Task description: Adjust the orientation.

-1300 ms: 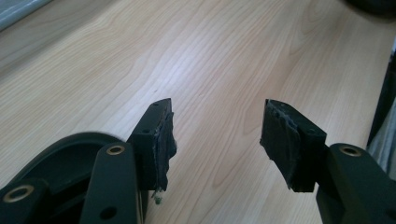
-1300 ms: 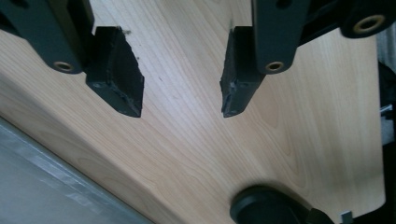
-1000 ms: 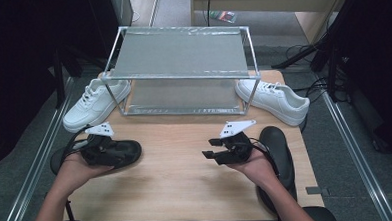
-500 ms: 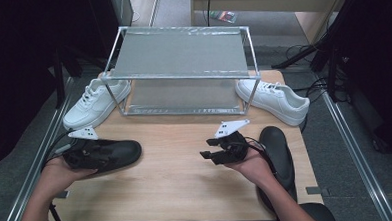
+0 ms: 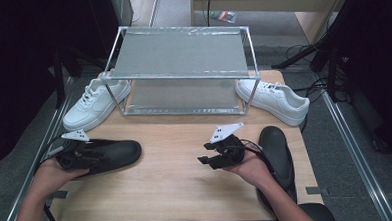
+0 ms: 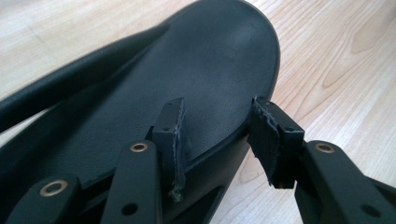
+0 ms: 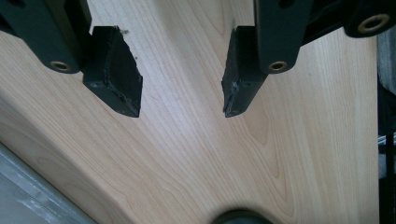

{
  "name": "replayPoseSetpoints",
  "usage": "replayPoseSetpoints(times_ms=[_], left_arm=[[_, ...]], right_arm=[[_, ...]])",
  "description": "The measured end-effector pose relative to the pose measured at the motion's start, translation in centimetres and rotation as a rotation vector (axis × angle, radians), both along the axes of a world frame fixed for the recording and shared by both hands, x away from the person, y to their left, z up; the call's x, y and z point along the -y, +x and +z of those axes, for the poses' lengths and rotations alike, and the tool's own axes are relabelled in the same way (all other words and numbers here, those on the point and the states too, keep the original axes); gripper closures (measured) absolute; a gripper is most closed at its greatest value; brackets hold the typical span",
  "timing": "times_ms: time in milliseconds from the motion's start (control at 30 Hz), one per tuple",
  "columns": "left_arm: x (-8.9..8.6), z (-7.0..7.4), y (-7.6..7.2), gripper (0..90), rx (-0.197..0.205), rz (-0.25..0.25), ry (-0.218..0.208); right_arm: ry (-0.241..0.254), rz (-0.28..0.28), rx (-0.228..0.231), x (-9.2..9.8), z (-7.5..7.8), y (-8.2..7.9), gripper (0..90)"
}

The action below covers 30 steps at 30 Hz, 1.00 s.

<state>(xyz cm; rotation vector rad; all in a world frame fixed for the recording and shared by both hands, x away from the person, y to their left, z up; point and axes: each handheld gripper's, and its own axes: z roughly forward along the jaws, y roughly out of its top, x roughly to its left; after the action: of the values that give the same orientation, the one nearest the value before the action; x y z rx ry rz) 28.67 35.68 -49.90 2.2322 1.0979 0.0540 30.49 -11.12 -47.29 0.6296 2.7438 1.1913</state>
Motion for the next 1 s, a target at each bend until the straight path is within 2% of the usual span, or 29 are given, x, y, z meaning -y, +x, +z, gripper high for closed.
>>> replayPoseSetpoints(times_ms=[167,300,367,400,533,633,733,767,800,833,867,1000], left_arm=[[-0.1,-0.2,0.0,58.1,-0.004,-0.014,-0.016],[0.5,0.1,-0.2,62.0,0.002,-0.046,0.027],[0.5,0.1,-0.2,62.4,-0.001,-0.060,0.029],[0.5,0.0,-0.3,62.1,-0.004,-0.084,0.026],[0.3,0.0,-0.5,57.6,-0.004,-0.100,-0.007],[0.3,-0.1,-0.6,54.0,-0.004,-0.114,-0.011],[0.3,-0.2,-0.6,52.4,0.006,-0.126,-0.002],[0.3,-0.5,-0.5,52.4,0.022,-0.125,0.032],[0.4,-1.0,-0.4,52.8,0.031,-0.135,0.046],[0.4,-1.0,-0.4,49.0,0.031,-0.135,0.046],[0.3,-1.2,-0.4,49.0,0.042,-0.143,0.034],[0.3,-1.2,-0.5,50.4,0.050,-0.153,0.034]], right_arm=[[0.001,-0.001,-0.007,0.0,0.0,0.1,48.6],[-0.007,-0.002,-0.008,0.1,-0.1,0.0,48.4],[-0.006,-0.003,-0.008,0.1,-0.1,-0.1,48.4],[-0.006,-0.004,-0.008,0.1,-0.1,-0.1,48.3],[-0.006,-0.009,-0.008,0.1,-0.1,-0.1,48.1],[-0.007,-0.005,0.000,0.2,-0.1,-0.1,48.1],[-0.005,-0.009,-0.001,0.2,-0.1,-0.1,48.1],[-0.004,-0.013,-0.003,0.3,0.0,-0.1,48.0],[-0.004,-0.016,-0.003,0.3,0.0,-0.1,47.8],[-0.004,-0.016,-0.003,0.3,0.0,-0.1,47.8],[-0.004,-0.021,-0.002,0.3,0.0,0.0,47.7],[-0.016,-0.022,0.000,0.1,-0.2,-0.1,47.3]])
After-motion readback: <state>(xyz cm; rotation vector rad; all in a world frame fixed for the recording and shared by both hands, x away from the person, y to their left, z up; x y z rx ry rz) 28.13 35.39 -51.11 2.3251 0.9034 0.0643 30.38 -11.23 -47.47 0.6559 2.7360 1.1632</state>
